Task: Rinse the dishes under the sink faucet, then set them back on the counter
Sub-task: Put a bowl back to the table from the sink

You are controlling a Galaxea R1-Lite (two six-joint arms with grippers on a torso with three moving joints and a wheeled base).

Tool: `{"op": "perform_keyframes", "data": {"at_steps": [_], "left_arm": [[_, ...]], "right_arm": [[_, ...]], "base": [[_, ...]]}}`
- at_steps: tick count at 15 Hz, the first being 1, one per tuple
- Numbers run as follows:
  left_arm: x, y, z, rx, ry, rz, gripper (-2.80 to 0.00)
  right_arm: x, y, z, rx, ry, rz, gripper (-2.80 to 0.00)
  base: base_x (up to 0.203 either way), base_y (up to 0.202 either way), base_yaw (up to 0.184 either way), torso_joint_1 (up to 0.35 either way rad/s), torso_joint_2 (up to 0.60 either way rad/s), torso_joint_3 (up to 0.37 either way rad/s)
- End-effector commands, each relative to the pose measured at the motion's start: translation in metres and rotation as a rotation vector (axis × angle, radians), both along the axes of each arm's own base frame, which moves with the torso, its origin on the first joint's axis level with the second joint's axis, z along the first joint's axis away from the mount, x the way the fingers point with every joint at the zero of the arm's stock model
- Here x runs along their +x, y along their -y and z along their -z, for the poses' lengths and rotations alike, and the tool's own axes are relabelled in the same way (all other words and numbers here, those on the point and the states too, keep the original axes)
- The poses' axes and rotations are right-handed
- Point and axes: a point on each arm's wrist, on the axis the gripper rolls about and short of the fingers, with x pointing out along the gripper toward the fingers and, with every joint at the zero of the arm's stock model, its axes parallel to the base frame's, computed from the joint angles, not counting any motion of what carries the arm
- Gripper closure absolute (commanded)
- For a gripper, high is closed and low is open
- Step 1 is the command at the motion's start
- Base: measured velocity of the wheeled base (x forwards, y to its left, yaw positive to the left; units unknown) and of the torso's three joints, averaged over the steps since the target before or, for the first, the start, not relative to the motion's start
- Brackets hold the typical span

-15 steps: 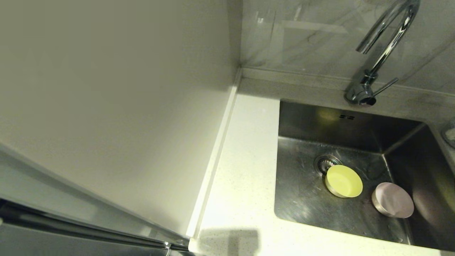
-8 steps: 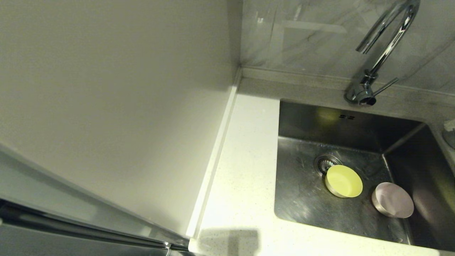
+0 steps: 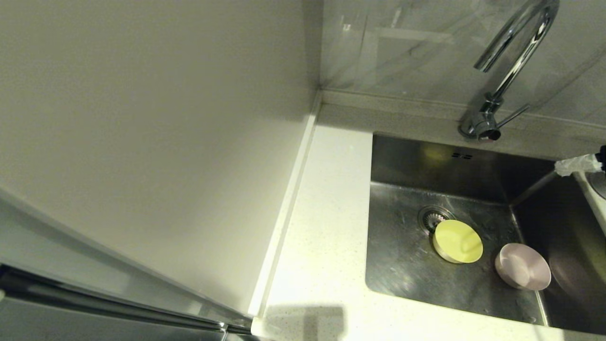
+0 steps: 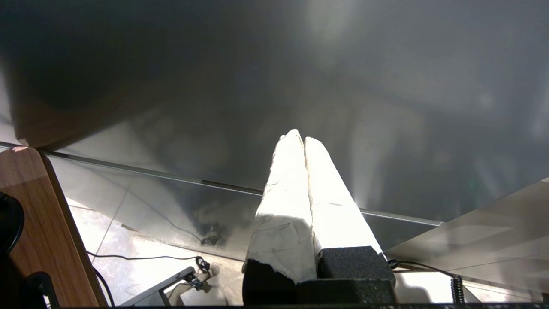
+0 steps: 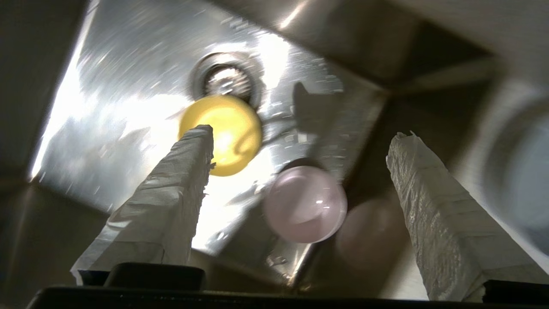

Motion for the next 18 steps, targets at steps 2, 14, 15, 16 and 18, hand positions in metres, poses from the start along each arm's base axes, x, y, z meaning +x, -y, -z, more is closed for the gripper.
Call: {"op": "perform_keyframes", "data": {"at_steps": [2,14,15,16,18], "left_arm": [[0.000,0.000,0.001,-0.001,-0.003,0.000,0.00],[0.000,0.000,0.001,-0.001,-0.003,0.000,0.00],[0.000,0.000,0.001,-0.001,-0.003,0.000,0.00],[0.000,0.000,0.001,-0.001,-0.003,0.000,0.00],[0.000,0.000,0.001,-0.001,-0.003,0.000,0.00]], "right_arm": [[-0.007,-0.031,0.018,-0.030,-0.062,-0.133,-2.80],[0.060,-0.058,0.133,-0.138,-0.304,-0.344,-2.80],[0.066,-0.058,0.141,-0.142,-0.301,-0.348,-2.80],[0.072,-0.058,0.151,-0.145,-0.310,-0.351,-2.80],[0.083,-0.058,0.171,-0.144,-0.332,-0.355,-2.80]], "base": [[0.000,0.000,0.000,0.000,0.00,0.000],[0.000,0.000,0.000,0.000,0.00,0.000],[0.000,0.000,0.000,0.000,0.00,0.000],[0.000,0.000,0.000,0.000,0.00,0.000],[0.000,0.000,0.000,0.000,0.00,0.000]]}}
